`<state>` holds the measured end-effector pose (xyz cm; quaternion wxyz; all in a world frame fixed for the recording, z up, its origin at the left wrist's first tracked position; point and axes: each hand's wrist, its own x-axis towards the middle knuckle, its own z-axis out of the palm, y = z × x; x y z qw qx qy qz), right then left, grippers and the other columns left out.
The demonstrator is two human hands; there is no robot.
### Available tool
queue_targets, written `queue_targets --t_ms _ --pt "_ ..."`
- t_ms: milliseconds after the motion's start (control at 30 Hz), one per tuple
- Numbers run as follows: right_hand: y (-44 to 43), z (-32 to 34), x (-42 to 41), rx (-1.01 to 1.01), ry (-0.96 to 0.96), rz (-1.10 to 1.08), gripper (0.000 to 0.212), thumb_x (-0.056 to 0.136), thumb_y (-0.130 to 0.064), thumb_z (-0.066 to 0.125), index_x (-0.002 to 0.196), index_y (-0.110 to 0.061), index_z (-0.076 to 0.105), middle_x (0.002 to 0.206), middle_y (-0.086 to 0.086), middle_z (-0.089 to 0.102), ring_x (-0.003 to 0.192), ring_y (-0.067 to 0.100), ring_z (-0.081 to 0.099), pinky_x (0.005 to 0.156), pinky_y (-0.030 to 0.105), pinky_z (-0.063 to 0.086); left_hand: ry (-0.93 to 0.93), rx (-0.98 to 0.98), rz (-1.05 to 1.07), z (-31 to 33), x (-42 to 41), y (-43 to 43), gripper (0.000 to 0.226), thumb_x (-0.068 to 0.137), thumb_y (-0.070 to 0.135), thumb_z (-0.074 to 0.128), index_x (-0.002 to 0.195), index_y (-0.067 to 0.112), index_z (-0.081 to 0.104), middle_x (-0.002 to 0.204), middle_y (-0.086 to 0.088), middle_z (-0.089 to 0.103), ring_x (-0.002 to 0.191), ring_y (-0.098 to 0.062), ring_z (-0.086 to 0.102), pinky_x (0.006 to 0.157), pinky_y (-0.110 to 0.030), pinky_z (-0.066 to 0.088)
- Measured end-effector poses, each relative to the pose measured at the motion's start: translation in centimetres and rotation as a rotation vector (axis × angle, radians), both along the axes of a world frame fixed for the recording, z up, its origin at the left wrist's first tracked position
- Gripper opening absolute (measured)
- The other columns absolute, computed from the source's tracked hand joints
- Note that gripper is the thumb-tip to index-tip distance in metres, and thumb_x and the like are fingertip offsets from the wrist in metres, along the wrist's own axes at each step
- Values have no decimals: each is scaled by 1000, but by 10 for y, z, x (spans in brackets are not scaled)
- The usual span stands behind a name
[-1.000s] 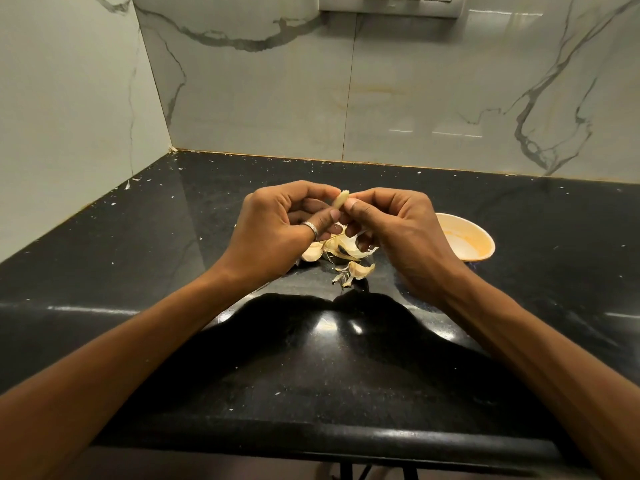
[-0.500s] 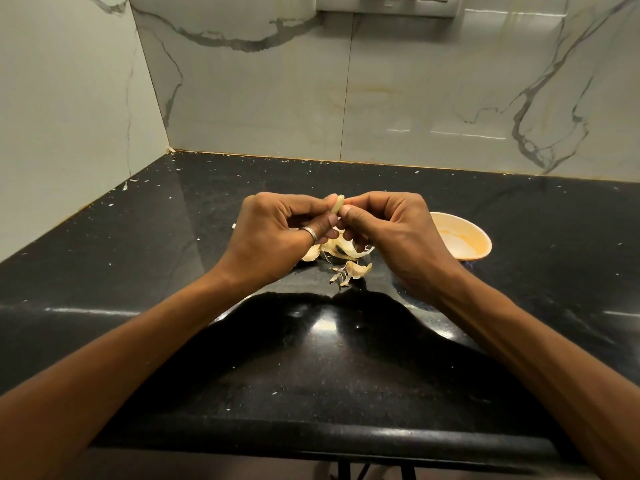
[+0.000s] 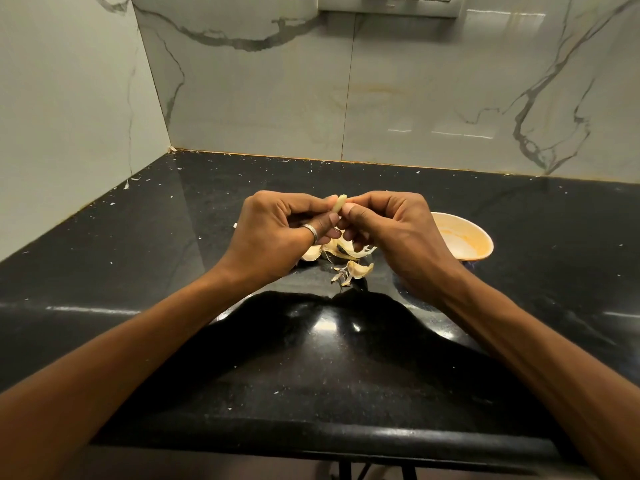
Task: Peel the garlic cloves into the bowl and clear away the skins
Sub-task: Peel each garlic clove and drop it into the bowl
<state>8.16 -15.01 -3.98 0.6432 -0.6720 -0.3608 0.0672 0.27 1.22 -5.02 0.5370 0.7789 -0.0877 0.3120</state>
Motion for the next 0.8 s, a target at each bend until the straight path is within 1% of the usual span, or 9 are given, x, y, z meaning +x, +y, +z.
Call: queue_targets --t_ms 100,267,433,567,700,733,800 --pt "-1 0 1 -4 14 4 14 99 -6 61 95 -2 75 71 5 69 63 12 60 56 22 50 12 -4 -13 -1 1 1 31 87 3 73 116 11 69 95 -4 76 80 -17 77 70 -27 62" --pt "-3 1 2 -33 -13 7 15 99 -6 62 97 -1 75 76 11 70 65 12 61 58 22 50 32 7 -36 -1 0 3 30 87 3 73 115 11 70 98 -6 76 82 -18 77 70 -29 63" --pt "-5 2 1 -61 -37 -15 15 99 -7 61 98 -2 76 74 10 70 64 13 62 58 22 50 41 21 -36 -1 2 4 30 87 2 73 116 9 70 98 -7 76 82 -17 77 70 -28 63" --pt "-5 2 1 -79 -70 -35 16 99 -9 62 98 -1 76 79 17 72 65 15 62 58 23 52 37 48 -46 -1 -1 1 31 86 4 73 116 12 69 97 -3 76 81 -14 77 69 -24 61" --pt "-2 2 0 -52 -51 -37 15 99 -5 61 98 2 75 75 12 70 62 14 62 57 22 51 19 49 -23 0 -1 1 30 87 5 73 116 11 69 96 -4 76 80 -14 77 69 -24 61" --pt "-2 3 -1 -42 -40 -33 16 99 -3 59 97 2 74 76 13 70 63 14 62 57 22 51 12 50 -14 1 -1 1 29 87 7 73 115 11 69 96 -3 76 80 -13 77 69 -24 61" --pt "-2 4 -1 -19 -16 -22 18 100 0 56 98 3 73 82 20 71 65 14 62 59 24 52 -3 52 4 2 -1 0 29 86 11 73 115 12 69 95 -1 75 80 -12 76 69 -24 61"
